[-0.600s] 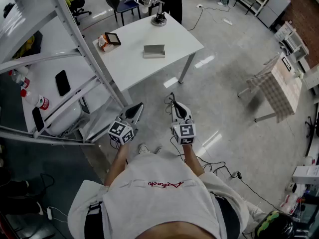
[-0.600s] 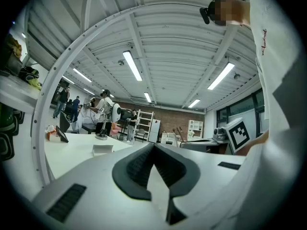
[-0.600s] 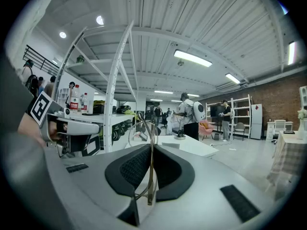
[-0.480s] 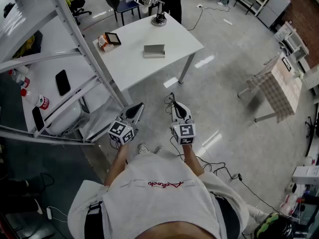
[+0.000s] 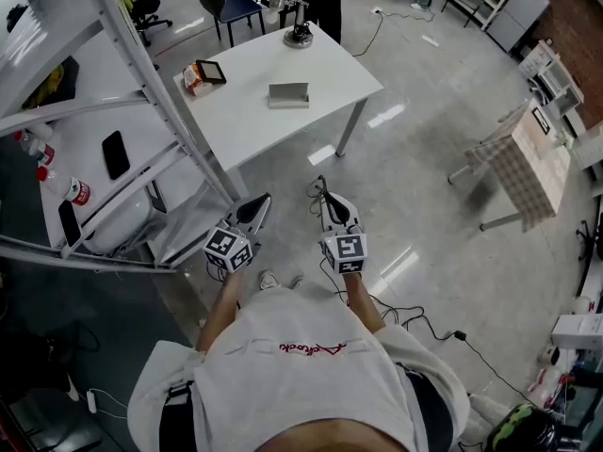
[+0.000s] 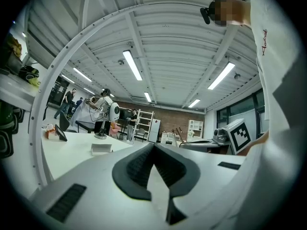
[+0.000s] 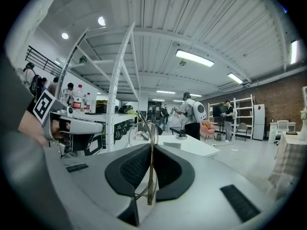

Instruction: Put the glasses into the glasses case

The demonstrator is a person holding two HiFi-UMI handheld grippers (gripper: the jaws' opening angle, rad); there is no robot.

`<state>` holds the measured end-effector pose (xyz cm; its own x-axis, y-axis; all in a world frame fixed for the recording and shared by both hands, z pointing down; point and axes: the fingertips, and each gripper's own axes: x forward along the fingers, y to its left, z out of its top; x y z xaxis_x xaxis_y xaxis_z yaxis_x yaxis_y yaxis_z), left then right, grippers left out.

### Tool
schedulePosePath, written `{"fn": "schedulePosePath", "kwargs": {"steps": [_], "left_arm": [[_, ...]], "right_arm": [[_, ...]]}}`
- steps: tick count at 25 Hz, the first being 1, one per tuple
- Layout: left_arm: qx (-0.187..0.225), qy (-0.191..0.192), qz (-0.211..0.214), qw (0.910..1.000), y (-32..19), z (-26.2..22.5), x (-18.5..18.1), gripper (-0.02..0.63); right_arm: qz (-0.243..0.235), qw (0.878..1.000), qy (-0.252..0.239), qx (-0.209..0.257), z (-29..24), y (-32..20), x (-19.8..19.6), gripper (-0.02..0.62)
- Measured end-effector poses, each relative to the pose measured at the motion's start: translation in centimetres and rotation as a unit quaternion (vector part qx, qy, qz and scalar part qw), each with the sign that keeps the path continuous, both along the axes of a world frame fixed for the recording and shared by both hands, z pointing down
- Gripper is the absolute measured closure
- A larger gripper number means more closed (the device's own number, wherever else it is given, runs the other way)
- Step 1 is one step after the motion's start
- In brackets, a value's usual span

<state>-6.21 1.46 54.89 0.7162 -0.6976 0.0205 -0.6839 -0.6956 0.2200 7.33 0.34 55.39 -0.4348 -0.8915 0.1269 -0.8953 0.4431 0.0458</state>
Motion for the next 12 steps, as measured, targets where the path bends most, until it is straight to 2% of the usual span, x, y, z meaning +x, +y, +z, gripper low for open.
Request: {"fn": "schedulePosePath", "kwargs": {"steps": [12], "left_arm": [[-0.011,-0.008,0.004,0.9999,1.0,0.8,3.6,0.592]], "right_arm": [[-0.004,1.000,-0.015,-0.007,0.9,1.0,3.2,0.578]]}}
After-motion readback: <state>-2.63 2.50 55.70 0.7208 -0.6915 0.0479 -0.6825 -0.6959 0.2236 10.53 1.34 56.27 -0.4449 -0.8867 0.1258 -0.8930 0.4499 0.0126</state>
